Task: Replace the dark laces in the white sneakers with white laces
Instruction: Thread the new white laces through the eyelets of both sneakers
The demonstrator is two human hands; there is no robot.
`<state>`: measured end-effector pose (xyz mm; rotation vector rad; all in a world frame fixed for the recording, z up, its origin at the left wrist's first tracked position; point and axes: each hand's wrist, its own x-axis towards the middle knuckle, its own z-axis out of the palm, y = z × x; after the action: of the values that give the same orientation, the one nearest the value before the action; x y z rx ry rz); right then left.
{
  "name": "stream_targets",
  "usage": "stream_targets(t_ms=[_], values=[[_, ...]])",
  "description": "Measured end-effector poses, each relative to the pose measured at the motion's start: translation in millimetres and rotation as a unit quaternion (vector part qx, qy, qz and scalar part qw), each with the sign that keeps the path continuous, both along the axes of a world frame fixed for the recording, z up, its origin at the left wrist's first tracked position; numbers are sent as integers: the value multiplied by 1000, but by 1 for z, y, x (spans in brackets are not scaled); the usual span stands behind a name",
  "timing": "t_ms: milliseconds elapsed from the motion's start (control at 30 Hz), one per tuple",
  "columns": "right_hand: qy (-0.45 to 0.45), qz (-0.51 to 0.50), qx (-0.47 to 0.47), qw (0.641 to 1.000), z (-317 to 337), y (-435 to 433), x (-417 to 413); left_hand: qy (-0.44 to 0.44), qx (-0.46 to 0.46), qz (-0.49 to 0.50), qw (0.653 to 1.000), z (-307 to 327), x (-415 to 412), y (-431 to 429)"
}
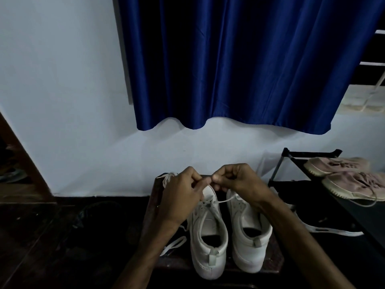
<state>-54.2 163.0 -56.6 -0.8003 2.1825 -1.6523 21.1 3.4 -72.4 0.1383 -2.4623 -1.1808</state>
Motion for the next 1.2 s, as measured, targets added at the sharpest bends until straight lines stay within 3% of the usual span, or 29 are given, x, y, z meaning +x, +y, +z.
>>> stream_targets(t_ms=[133,300,533,633,833,1200], values=[[-28,-19,28,999,-8,4,-5,-59,1,42,997,-20,14,-3],[-30,-50,82,995,-25,1,-8,-180,-10,-20,984,-51,28,9],[73,-91,177,977,-31,-11,5,-131,-37,36,990,-54,24,10],[72,-74,219,970,-35,-12,4,-87,3,91,992,-56,22,12],[31,-53,208,976,-45,-12,4,-53,73,117,989,-66,24,9],[83,-90,294,948,-48,-23,10,-38,80,109,990,-71,23,14]])
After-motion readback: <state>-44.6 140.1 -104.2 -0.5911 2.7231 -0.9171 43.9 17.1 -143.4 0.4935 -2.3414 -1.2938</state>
